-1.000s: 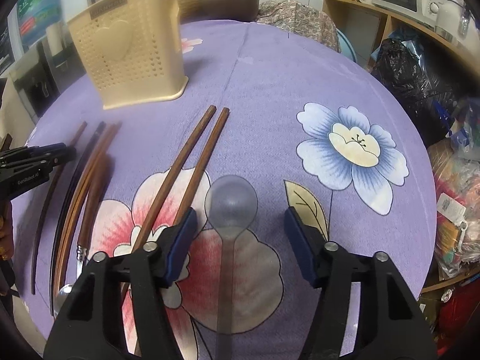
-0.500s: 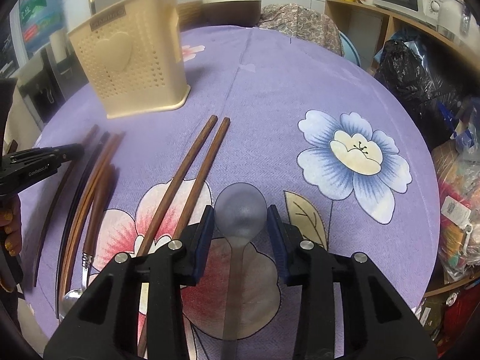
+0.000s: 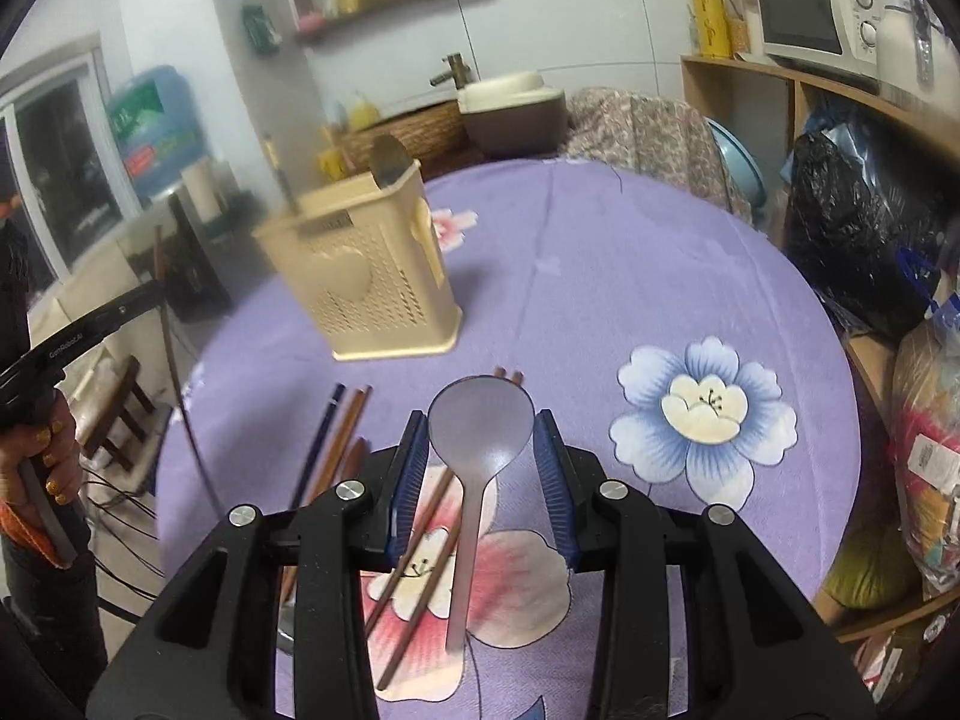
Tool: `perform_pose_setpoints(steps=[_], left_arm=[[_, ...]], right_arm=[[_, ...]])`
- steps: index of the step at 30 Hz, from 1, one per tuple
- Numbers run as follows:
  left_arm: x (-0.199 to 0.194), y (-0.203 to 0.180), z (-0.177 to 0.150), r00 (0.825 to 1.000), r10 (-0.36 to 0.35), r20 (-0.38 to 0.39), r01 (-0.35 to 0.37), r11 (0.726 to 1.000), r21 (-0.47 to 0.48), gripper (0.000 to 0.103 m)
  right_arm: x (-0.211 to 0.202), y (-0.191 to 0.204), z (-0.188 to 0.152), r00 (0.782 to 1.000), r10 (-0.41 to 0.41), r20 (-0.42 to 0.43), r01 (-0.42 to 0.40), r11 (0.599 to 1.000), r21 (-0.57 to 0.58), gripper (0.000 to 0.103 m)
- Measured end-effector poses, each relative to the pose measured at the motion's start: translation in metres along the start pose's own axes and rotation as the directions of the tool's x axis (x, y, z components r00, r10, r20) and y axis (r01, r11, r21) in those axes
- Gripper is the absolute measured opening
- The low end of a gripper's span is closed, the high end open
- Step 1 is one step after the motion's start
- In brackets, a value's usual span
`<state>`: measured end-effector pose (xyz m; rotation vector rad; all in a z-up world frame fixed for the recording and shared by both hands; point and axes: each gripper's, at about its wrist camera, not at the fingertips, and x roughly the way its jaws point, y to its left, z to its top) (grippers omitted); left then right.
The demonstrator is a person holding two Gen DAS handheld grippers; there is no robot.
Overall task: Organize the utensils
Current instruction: 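Lower the brown chopstick into the cream holder and open the left tool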
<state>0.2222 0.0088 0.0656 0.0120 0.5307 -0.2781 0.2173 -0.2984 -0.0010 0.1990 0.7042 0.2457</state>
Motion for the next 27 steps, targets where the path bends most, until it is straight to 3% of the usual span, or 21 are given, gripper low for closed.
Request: perform_pose_setpoints(steps=[4,10,17,23,27], left_arm=[[-0.012,0.002,0.009,0.999,0.008,0.045,-0.008,1.0,0.003,0.008],[-0.007,0.003,0.016,0.999,-0.008,0.043,0.008,1.0,-0.006,0.008],[-0.018,0.003,0.042,0.996,-0.023,0.085,0.022,1.0,0.016,0.008],[-0.038,-0.002,0.101,0.981,-0.037,0.191,0.033,0.999,0.025,0.008],[-0.038,-0.002,0.142,0.964,-0.046,0.261,0.054,0.998,-0.023,0.008]], right_arm=[[-0.01,0.004,0.008,1.0,-0.002,0.025,0.003,1.0,-0.018,0.037],[-0.008,0.014,0.015,1.0,0.005,0.021,-0.004,0.998,-0.057,0.037],[-0.011,0.032,0.046,0.997,0.036,0.063,-0.029,0.993,-0.115,0.037],[-0.028,0.07,0.121,0.975,0.078,0.21,-0.038,0.981,-0.19,0.037],[-0.027,0.096,0.178,0.943,0.055,0.329,0.015,0.978,-0.206,0.037]])
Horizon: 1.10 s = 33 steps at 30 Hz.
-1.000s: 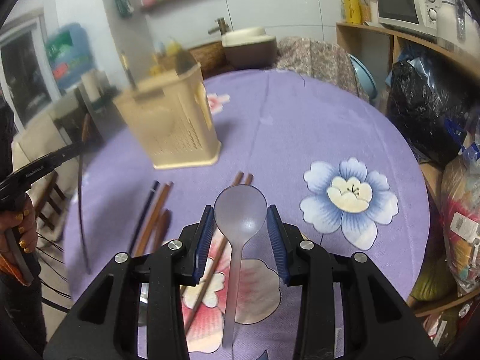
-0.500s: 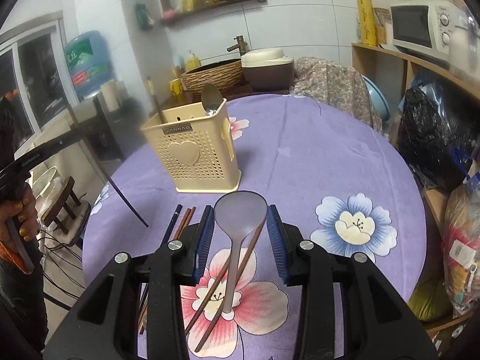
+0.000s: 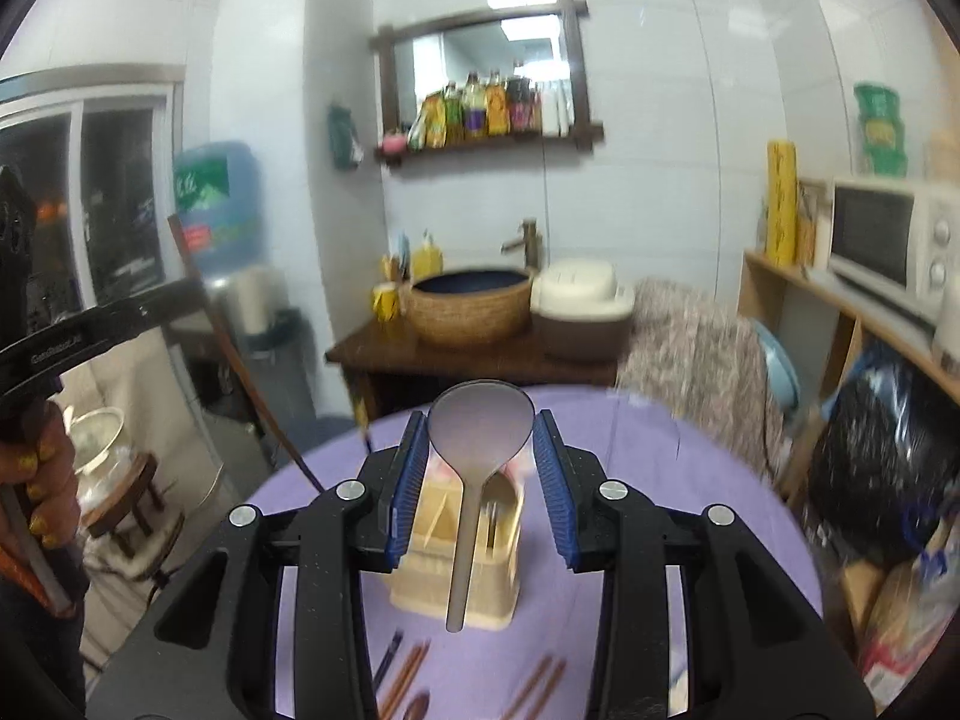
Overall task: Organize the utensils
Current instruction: 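Lower the brown chopstick into the cream holder and open the left tool, then return the left tool over the remaining utensils on the table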
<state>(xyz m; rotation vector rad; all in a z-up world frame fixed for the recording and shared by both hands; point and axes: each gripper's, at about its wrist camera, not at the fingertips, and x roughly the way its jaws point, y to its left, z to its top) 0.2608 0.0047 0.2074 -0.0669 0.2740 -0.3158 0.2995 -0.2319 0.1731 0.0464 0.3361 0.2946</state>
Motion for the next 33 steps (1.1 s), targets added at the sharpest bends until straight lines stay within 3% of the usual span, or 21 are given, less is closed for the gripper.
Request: perform_pose_setpoints(steps=[3,6,14,22,26,28,30,33], left_arm=[[0.023,0.001,0.011,1.0,0.022,0.017,-0.021,0.999,-0.025,0.008],[0.043,0.002,0.001,0.999,0.045,-0.002,-0.045,0.999,-0.031,0.008],[0.084,0.009,-0.067,0.989,0.083,-0.121,-0.084,0.996,-0.007,0.008],[0.103,0.012,-0.101,0.974,0.098,-0.202,-0.098,0.995,0.011,0.008],[0.103,0.012,-0.103,0.976,0.114,-0.187,-0.111,0.993,0.025,0.008],[0.103,0.013,-0.102,0.975,0.112,-0.19,-0.111,0.994,0.018,0.008],[0.101,0.012,-0.102,0.976,0.111,-0.186,-0.109,0.994,0.021,0.009],[0.087,0.012,-0.103,0.98,0.113,-0.165,-0.111,0.994,0.024,0.038]], right_arm=[[0.023,0.0,0.014,0.999,-0.04,0.035,0.04,0.999,0.013,0.037],[0.05,-0.002,0.008,0.996,-0.076,0.037,0.076,0.997,0.021,0.037],[0.11,0.004,-0.055,0.99,-0.104,-0.093,0.1,0.994,-0.047,0.037],[0.129,0.006,-0.094,0.979,-0.139,-0.151,0.128,0.989,-0.081,0.037],[0.131,0.004,-0.096,0.978,-0.141,-0.151,0.131,0.989,-0.076,0.038],[0.13,0.004,-0.097,0.979,-0.137,-0.15,0.127,0.989,-0.071,0.044],[0.124,0.004,-0.098,0.981,-0.142,-0.134,0.134,0.989,-0.07,0.06],[0.11,0.001,-0.1,0.985,-0.127,-0.116,0.123,0.992,-0.036,0.063]])
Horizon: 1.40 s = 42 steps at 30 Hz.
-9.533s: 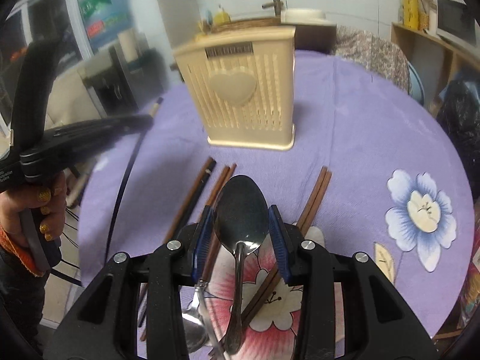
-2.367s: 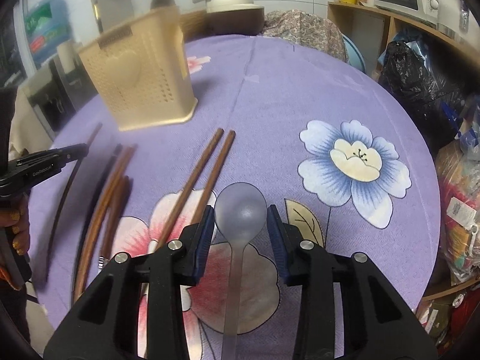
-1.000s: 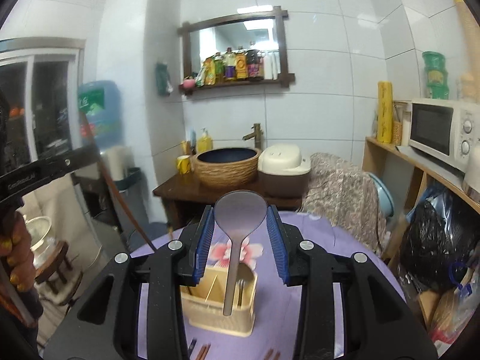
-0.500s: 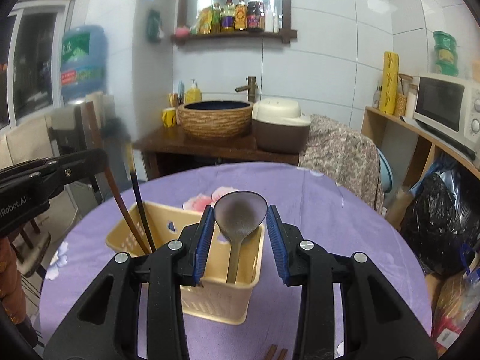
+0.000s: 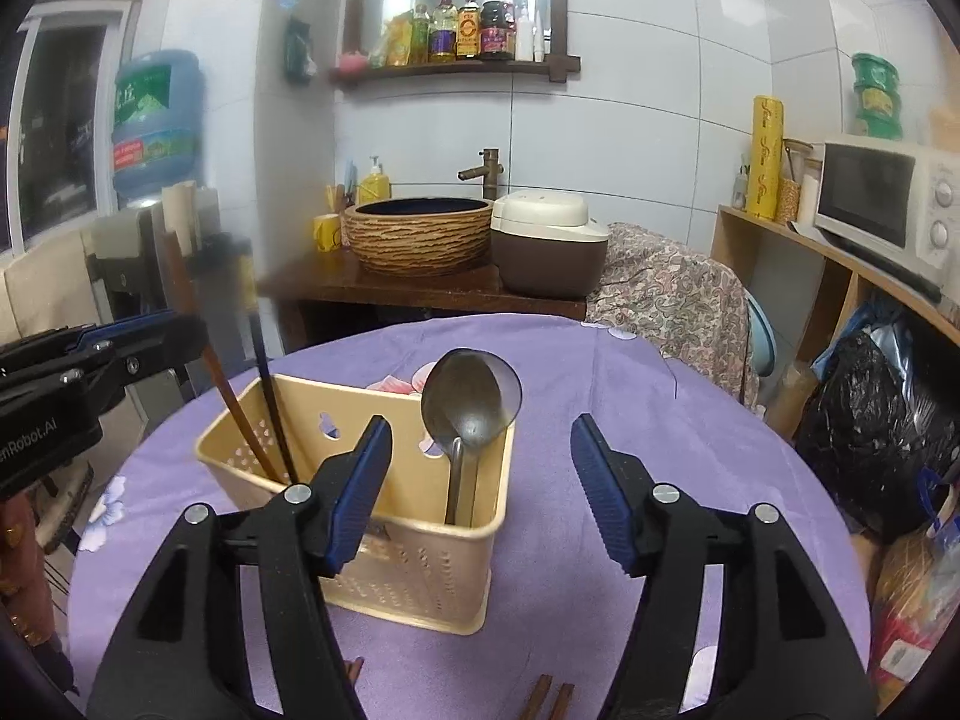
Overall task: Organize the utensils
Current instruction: 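Return the left tool over the remaining utensils on the table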
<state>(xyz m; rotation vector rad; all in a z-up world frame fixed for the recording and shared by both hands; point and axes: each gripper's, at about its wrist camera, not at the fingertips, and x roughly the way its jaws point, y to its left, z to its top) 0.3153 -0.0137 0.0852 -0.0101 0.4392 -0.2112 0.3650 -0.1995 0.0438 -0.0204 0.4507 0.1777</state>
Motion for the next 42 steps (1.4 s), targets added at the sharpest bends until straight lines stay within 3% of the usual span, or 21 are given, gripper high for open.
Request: perform_pose_setpoints(steps=[1,5,8,14,19,24,30,34,42], left_arm=[[-0.005,0.001,-0.002,1.0,-0.004,0.01,0.004,1.0,-0.008,0.049],[-0.039,0.007,-0.02,0.999,-0.024,0.042,0.026,0.999,-0.048,0.062],[-0.057,0.012,-0.041,1.0,-0.008,0.03,0.01,0.998,-0.063,0.069],[-0.07,0.015,-0.1,0.994,0.031,-0.105,-0.037,0.998,-0.054,0.072],[-0.07,0.015,-0.142,0.976,0.036,-0.213,-0.046,0.998,-0.043,0.072],[-0.065,0.01,-0.168,0.955,-0.012,-0.298,-0.011,0.997,-0.077,0.059],[-0.051,-0.016,-0.18,0.933,-0.057,-0.355,0.045,0.998,-0.041,0.052],[-0.04,-0.03,-0.19,0.918,-0.053,-0.394,0.05,0.999,-0.018,0.048],[-0.032,-0.038,-0.196,0.903,-0.037,-0.427,0.037,0.999,-0.009,0.044]], right_arm=[[-0.008,-0.002,-0.002,1.0,0.007,0.006,-0.008,1.0,0.012,0.063],[-0.036,-0.008,-0.017,1.0,0.011,0.007,-0.011,0.999,0.031,0.069],[-0.06,-0.014,-0.034,1.0,0.006,-0.024,-0.005,0.999,0.047,0.073],[-0.09,-0.013,-0.083,0.989,0.023,-0.144,-0.016,0.999,0.052,0.08],[-0.098,-0.001,-0.132,0.972,0.003,-0.235,0.007,0.999,0.042,0.08],[-0.103,0.005,-0.168,0.959,-0.031,-0.283,0.045,0.998,0.044,0.08],[-0.109,-0.002,-0.175,0.957,-0.026,-0.289,0.052,0.995,0.08,0.08],[-0.111,-0.005,-0.176,0.954,-0.024,-0.298,0.052,0.995,0.087,0.08],[-0.111,-0.01,-0.178,0.951,-0.018,-0.308,0.053,0.993,0.106,0.08]])
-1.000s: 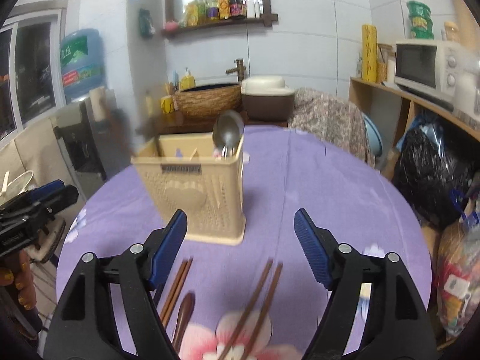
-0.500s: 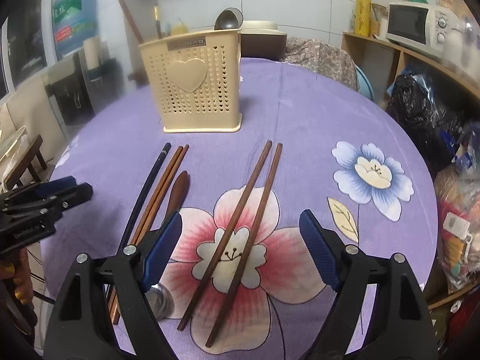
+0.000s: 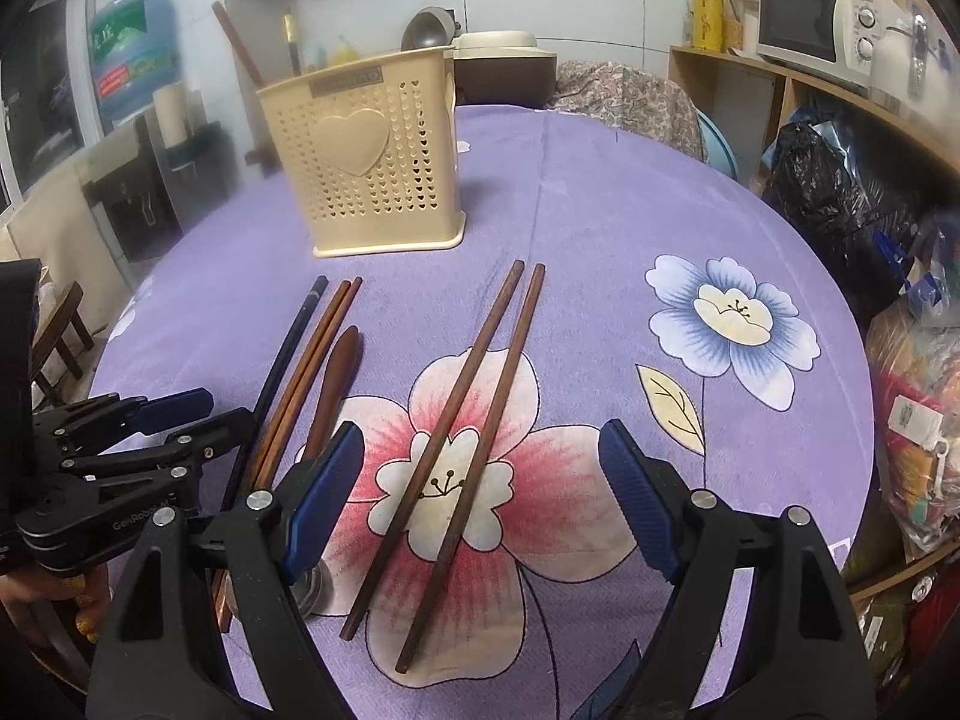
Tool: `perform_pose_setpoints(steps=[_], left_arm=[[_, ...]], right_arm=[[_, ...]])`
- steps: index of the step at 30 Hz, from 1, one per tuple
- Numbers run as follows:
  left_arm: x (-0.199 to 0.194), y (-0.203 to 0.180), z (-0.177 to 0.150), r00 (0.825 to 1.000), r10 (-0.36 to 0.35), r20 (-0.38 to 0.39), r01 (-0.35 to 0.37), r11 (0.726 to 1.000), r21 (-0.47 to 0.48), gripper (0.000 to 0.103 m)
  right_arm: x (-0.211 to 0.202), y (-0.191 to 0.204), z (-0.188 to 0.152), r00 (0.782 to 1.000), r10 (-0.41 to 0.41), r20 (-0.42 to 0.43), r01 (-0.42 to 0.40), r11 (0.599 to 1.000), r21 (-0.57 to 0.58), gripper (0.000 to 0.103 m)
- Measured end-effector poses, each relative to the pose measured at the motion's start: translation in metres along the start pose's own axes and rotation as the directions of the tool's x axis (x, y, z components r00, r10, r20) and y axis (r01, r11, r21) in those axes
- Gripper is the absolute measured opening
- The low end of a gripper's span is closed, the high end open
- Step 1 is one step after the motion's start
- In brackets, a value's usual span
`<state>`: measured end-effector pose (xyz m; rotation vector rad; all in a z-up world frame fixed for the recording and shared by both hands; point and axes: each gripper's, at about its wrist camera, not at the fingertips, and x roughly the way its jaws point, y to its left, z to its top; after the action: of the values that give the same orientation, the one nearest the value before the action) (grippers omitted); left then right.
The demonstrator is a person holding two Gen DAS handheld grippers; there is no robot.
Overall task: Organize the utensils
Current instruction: 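Return the left tool over the remaining utensils on the table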
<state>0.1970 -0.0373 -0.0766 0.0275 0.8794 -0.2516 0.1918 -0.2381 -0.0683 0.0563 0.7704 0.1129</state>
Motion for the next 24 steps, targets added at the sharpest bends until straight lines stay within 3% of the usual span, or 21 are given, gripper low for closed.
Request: perform_pose_setpoints(steps=[6,9,12,18,24], left_arm=[[0.005,-0.002,0.001,1.0,0.015,-0.011,-0.015,1.0,0.011,0.036],[0.003,0.0,0.002,1.0,-0.006,-0.017,0.006,1.0,0.011,0.027],[0.0,0.012,0.0,0.999,0.026,-0.023,-0.026,1.0,0.008,0.02],[-0.008,0.04,-0.002,1.0,0.017,-0.004,-0.017,0.997,-0.069,0.019],[-0.014,0.03,0.001,1.0,0.006,0.026,-0.005,0.999,-0.051,0.019]], right_arm=[[-0.001,0.004,0.0,1.0,0.001,0.002,-0.001,1.0,-0.012,0.08],[-0.001,0.004,0.0,1.0,0.0,0.001,0.0,1.0,-0.014,0.08],[-0.002,0.005,0.002,1.0,0.001,0.004,-0.001,1.0,-0.018,0.08],[0.006,0.02,0.005,0.999,0.026,-0.022,-0.027,0.999,-0.037,0.08],[0.027,0.048,0.006,0.994,0.055,-0.094,-0.063,0.994,-0.086,0.078]])
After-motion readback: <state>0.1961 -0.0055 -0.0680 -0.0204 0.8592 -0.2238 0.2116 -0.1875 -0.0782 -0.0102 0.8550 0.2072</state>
